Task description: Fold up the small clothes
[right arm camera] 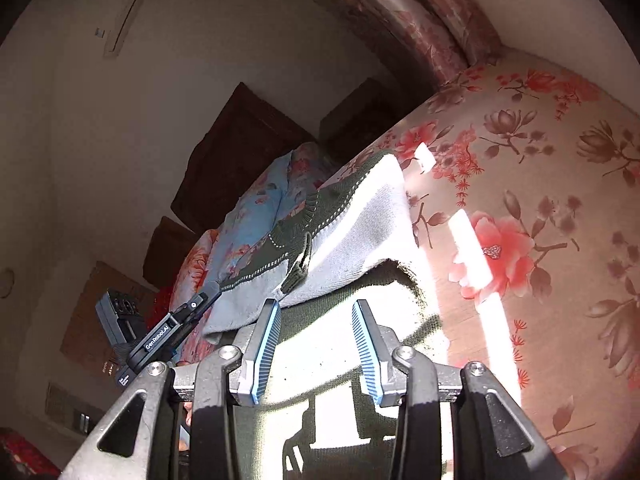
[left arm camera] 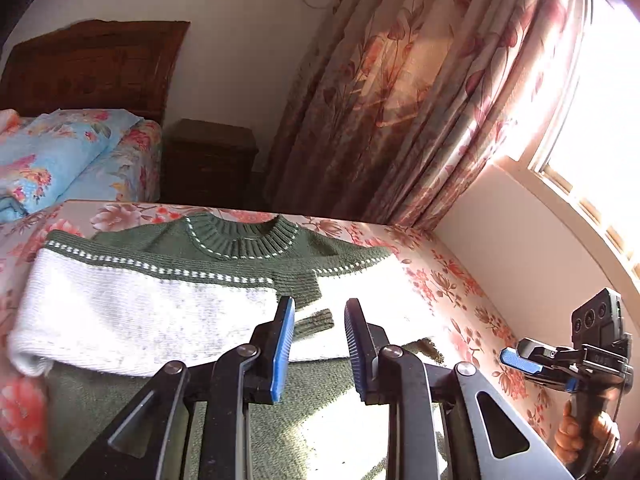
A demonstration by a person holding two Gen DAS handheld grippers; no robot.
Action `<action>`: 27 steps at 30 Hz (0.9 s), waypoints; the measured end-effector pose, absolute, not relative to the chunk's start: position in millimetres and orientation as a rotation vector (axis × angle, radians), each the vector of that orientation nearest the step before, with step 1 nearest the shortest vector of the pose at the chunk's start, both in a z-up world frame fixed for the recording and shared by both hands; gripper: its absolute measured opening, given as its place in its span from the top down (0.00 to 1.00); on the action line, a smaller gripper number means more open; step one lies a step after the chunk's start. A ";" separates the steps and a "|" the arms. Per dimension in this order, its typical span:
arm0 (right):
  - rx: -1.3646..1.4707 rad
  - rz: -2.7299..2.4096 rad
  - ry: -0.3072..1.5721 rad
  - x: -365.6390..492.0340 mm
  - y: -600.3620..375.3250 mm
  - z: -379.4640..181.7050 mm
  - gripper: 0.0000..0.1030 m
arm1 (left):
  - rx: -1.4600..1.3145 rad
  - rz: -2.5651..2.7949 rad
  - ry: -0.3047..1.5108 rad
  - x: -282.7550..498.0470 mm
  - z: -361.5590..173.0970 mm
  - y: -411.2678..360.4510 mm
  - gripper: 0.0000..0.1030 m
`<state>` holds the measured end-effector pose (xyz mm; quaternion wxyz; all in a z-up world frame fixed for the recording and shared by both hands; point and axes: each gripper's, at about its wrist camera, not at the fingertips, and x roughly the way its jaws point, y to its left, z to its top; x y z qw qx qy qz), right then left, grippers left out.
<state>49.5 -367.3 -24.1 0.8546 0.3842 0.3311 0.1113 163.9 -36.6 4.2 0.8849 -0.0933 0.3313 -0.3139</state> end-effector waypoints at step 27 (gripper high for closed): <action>0.935 0.361 0.956 260.5 -267.8 -106.9 0.90 | -0.520 -0.037 0.589 107.1 -10.5 266.0 0.00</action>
